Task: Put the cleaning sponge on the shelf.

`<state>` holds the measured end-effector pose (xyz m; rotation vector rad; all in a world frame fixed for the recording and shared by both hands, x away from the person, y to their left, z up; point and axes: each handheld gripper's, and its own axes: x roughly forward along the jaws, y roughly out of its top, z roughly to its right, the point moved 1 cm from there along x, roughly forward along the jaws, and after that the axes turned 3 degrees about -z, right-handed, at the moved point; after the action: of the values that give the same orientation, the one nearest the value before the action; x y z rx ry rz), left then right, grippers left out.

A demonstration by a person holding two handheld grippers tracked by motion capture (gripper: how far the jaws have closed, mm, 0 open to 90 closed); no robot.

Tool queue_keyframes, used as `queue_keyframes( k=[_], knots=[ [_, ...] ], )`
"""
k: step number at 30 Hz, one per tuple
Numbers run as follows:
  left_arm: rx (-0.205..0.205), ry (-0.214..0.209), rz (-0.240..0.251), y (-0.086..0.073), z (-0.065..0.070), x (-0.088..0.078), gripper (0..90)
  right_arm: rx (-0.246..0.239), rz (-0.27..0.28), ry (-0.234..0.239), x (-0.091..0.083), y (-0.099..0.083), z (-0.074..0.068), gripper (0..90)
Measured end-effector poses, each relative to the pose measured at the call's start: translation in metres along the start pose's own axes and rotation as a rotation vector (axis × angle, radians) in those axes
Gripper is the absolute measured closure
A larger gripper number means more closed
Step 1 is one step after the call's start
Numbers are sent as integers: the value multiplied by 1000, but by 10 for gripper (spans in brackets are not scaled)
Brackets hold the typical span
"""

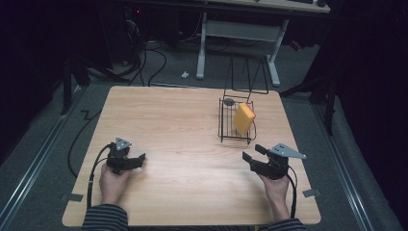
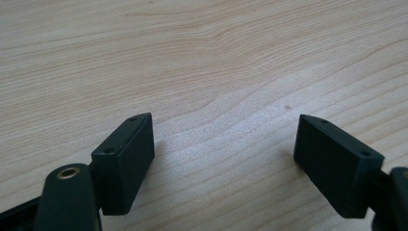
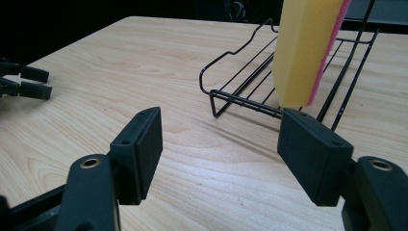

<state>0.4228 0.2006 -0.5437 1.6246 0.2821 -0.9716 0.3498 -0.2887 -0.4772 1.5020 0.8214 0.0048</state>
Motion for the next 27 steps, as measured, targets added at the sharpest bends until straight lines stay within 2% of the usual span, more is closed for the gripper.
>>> queue_keyframes(
  k=[7, 14, 21, 27],
  knots=[
    [0, -1, -2, 0, 0, 0, 225, 1, -26, -2, 7, -5, 1, 334],
    [0, -2, -2, 0, 0, 0, 225, -4, -56, -29, 15, -10, 3, 339],
    [0, 0, 0, 0, 0, 0, 225, -9, -109, -39, 25, -15, 5, 337],
    [0, 0, 0, 0, 0, 0, 225, -23, -167, -66, 36, -20, 6, 337]
  ],
)
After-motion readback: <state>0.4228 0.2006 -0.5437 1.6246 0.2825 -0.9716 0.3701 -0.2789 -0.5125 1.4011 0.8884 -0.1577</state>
